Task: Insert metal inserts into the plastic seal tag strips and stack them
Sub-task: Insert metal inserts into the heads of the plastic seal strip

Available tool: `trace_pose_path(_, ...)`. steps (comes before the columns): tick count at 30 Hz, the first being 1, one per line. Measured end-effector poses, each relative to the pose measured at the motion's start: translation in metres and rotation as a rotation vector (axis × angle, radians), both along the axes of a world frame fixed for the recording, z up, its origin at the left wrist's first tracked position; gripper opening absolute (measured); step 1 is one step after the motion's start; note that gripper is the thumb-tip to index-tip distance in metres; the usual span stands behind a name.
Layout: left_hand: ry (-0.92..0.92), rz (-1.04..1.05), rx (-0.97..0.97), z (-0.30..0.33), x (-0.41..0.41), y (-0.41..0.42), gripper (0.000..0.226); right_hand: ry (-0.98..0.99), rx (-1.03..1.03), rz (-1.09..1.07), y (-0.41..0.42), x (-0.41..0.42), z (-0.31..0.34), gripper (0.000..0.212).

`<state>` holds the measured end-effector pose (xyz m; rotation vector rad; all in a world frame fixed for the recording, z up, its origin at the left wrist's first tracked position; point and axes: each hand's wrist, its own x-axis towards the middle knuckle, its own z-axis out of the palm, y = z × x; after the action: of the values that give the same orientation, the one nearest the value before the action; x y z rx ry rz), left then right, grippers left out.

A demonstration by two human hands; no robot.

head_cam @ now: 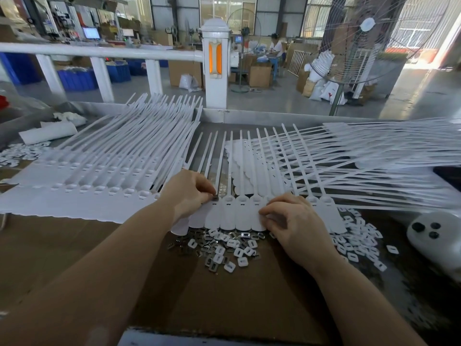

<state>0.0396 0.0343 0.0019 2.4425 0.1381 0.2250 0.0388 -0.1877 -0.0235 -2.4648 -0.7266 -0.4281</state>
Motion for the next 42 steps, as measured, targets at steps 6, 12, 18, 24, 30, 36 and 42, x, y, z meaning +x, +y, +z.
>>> trace_pose_path(6, -0.030, 0.019, 0.068, -0.004, 0.001, -0.001, 0.011, -0.005, -0.010, 0.001, 0.000, 0.001, 0.000, 0.013)
trace_pose_path(12, -0.009, 0.044, 0.109, -0.003, 0.005, -0.003, 0.011, 0.006, -0.001, -0.001, 0.000, 0.001, 0.000, 0.013)
trace_pose_path(18, 0.006, 0.050, 0.068, 0.000, 0.004, -0.004, 0.009, 0.009, -0.001, -0.003, 0.000, 0.001, 0.000, 0.013)
trace_pose_path(24, 0.047, 0.084, -0.019, 0.002, 0.002, -0.007, 0.012, 0.009, 0.001, -0.001, 0.000, 0.001, -0.001, 0.013)
trace_pose_path(30, 0.065, 0.042, -0.026, 0.005, -0.001, -0.009, 0.015, 0.006, -0.002, -0.002, 0.000, 0.000, 0.000, 0.013)
trace_pose_path(36, 0.070, -0.046, -0.044, 0.008, -0.012, -0.010, 0.010, 0.007, -0.001, 0.003, 0.000, 0.000, 0.001, 0.013)
trace_pose_path(42, 0.076, 0.045, -0.066, 0.009, -0.010, -0.006, 0.014, 0.015, 0.009, -0.002, 0.000, 0.000, 0.001, 0.012)
